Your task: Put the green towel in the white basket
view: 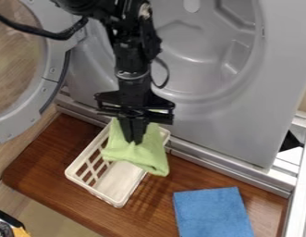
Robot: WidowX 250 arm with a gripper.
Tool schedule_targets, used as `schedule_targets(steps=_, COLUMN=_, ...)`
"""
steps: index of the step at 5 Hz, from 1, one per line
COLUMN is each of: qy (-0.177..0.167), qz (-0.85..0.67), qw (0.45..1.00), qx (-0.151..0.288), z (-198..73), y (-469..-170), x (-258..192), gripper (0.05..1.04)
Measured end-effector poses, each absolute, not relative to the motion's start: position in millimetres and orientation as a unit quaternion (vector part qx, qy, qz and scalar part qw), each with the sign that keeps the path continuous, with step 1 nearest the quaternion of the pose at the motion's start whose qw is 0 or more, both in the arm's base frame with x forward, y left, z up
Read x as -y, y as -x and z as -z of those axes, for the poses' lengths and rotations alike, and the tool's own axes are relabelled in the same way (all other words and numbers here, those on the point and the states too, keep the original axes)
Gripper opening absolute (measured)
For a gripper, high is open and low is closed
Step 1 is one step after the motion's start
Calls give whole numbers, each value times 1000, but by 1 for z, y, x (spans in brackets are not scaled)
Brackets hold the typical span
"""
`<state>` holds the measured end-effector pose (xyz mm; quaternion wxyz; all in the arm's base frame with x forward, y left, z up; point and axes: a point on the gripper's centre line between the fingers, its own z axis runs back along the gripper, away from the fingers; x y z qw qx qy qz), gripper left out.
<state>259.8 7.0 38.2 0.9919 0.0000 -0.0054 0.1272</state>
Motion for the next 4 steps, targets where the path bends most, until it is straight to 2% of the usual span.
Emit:
schedule_targets(steps=1, qy=-17, qz=-143, qw=989, qx=-22, z=-17, y=-269, x=-22, gripper=53)
schedule_targets(steps=2, qy=-19, qz=-152, qw=987, qx=-40, z=7, y=-273, x=-30, gripper=53)
schedule_targets(steps=3, qy=-31, qz=-153, qw=985, qx=-76, z=40, y=-272, x=-34, gripper=52)
schedule_targets(steps=4, qy=-35, qz=-149, qw=984, qx=-91, z=55, y=-270, x=-34, gripper=68)
